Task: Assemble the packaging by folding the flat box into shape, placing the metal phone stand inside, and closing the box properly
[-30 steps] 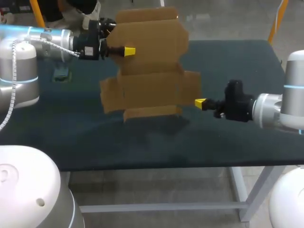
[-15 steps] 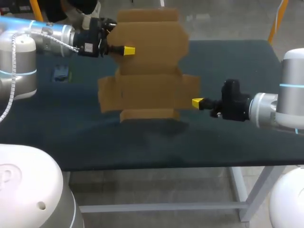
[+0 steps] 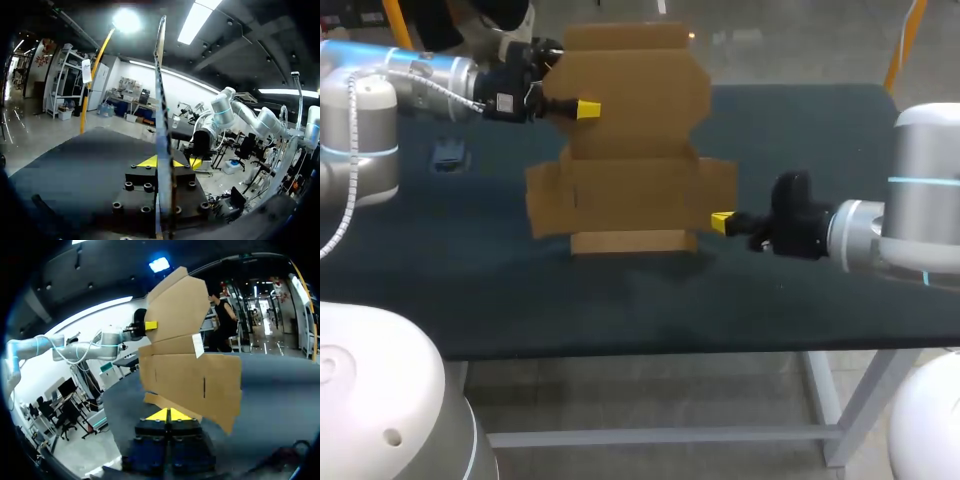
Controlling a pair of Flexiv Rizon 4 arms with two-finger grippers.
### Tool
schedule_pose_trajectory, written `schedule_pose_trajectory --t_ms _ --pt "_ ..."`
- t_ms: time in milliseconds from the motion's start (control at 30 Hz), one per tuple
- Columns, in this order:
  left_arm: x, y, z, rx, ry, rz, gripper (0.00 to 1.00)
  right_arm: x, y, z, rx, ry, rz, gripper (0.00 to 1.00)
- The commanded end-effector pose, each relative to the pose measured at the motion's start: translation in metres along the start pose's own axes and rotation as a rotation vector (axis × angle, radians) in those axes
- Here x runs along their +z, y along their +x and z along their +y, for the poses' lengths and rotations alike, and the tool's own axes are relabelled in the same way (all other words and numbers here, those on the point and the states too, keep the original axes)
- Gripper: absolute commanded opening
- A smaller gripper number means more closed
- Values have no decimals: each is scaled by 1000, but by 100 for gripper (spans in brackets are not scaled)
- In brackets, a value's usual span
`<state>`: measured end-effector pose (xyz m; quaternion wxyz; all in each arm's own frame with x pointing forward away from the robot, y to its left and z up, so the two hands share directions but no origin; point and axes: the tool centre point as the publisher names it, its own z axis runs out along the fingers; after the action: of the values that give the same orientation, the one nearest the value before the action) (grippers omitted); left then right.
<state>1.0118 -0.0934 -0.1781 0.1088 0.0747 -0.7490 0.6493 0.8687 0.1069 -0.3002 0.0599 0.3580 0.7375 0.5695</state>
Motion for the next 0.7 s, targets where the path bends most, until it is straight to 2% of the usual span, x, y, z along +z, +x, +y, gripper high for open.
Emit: schedule_pose_trajectory --t_ms 33,167,267,700 --pt "1 -3 3 9 -5 48 0 23 1 -12 3 -17 -9 0" --pt "2 -3 6 17 -6 44 0 39 5 -20 20 -27 -1 0" --pt "3 -3 8 19 -7 42 0 50 4 -22 99 -51 20 0" --pt "3 -3 8 19 -7 42 0 55 6 -22 85 -41 20 0"
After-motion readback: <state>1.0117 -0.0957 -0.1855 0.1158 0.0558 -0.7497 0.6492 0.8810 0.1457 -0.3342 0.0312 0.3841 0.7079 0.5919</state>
